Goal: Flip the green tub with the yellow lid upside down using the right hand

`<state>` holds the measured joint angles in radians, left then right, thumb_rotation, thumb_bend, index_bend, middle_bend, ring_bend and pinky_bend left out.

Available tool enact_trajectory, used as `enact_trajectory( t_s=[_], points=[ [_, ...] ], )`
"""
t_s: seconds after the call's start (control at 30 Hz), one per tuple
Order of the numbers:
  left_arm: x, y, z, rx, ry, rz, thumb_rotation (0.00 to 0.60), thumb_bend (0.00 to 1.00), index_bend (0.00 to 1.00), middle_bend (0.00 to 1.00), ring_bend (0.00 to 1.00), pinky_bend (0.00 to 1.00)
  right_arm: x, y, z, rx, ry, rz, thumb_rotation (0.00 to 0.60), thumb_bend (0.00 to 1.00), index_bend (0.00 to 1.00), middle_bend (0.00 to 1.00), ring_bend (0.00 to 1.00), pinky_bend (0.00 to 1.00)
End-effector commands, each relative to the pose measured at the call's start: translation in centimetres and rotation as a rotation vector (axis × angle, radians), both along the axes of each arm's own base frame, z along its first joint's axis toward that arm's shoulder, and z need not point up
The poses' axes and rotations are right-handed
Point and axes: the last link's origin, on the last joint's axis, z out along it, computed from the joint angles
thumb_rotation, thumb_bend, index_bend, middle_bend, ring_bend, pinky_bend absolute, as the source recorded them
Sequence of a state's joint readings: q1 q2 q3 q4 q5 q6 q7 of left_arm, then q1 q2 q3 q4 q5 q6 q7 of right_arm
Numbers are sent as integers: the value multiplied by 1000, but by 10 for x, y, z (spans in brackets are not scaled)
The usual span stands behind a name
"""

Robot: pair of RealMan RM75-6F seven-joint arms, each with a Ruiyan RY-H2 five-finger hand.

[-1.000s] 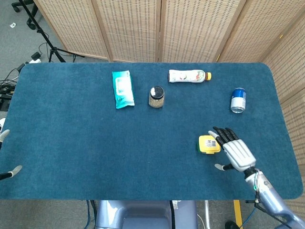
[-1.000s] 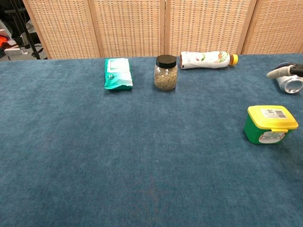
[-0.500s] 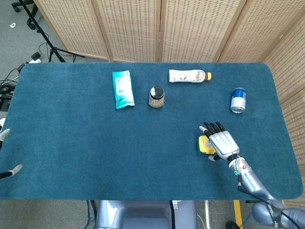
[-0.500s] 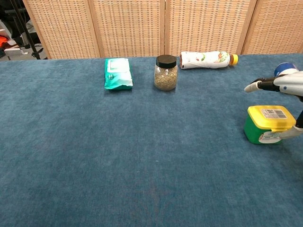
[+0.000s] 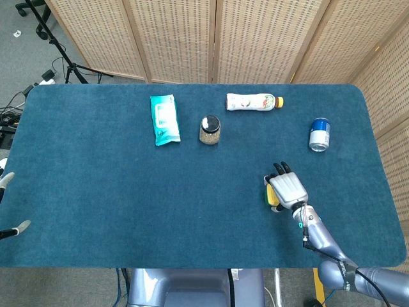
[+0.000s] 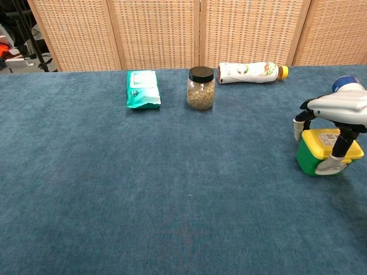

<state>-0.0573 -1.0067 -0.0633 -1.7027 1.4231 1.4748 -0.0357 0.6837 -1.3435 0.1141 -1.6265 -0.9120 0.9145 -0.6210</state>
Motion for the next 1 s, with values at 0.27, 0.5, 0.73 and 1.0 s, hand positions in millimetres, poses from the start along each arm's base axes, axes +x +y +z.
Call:
enact_trajectory(
  t_s=[0.27,0.5,0.73,1.0],
  points=[
    [-1,0,1,3,-4,0,600,0,0,0,0,0,7,4,3,-52,-84,59,600,402,523,508,140,21],
    [1,-1,0,-5,-2,-8,600,0,0,0,0,0,12,11,18,-55,-457,137,600,439,528,515,165,68],
    [4,-2,-2,-22,-17,-17,600,0,0,0,0,0,-16,5,9,-48,-813,81,600,484,529,515,165,68],
    [4,0,-7,-49,-9,-17,600,0,0,0,0,0,-42,-3,-12,-26,-926,34,600,570,551,514,165,68]
  ],
)
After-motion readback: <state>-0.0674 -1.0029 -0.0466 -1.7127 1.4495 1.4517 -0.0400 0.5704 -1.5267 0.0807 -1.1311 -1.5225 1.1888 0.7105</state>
